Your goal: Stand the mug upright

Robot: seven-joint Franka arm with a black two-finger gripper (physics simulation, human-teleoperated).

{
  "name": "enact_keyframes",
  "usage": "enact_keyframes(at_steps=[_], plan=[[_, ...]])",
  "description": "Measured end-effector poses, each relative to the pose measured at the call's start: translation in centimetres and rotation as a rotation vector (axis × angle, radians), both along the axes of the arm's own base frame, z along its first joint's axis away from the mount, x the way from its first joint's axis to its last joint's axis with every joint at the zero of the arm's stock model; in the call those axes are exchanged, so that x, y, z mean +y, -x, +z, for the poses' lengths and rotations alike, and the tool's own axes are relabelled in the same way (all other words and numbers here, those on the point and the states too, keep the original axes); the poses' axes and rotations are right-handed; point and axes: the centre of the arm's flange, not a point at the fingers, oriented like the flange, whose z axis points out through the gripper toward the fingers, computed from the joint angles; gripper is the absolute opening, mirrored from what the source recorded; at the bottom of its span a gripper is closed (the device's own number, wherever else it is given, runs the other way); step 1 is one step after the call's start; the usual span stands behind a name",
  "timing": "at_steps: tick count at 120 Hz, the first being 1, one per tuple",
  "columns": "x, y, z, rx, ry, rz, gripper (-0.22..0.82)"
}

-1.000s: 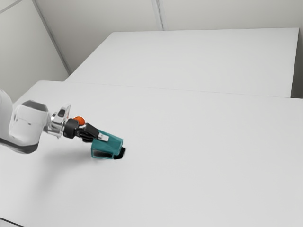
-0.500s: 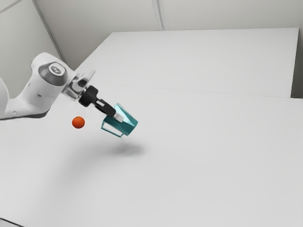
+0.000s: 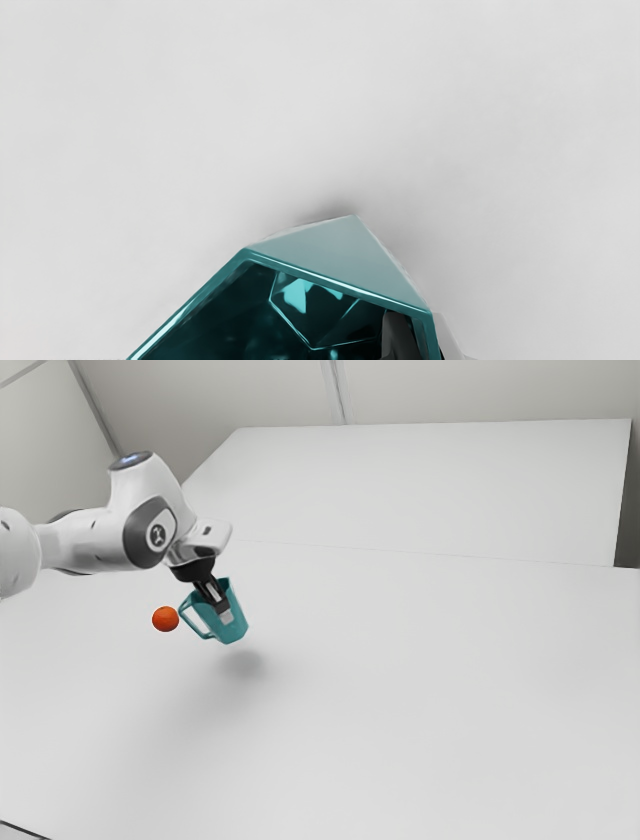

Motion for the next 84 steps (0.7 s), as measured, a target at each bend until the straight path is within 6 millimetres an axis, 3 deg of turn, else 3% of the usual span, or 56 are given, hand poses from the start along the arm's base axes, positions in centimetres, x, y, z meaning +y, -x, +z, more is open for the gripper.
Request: enact_keyframes(at_steps=[8, 24, 32, 52, 84], plan=[[-1.3, -0.5, -0.1, -0.010, -0.019, 0.002, -0.18], [-5.9, -0.8, 0.0, -0.027, -0.040, -0.028, -0.18], [-7.0, -0.8, 0.1, -0.033, -0.044, -0.020, -0.18], [-6.0, 0.3, 0.8, -0.045, -0.053, 0.050, -0.18], [-3.7, 1.7, -1.6, -0.012, -0.083, 0.154, -0.18]])
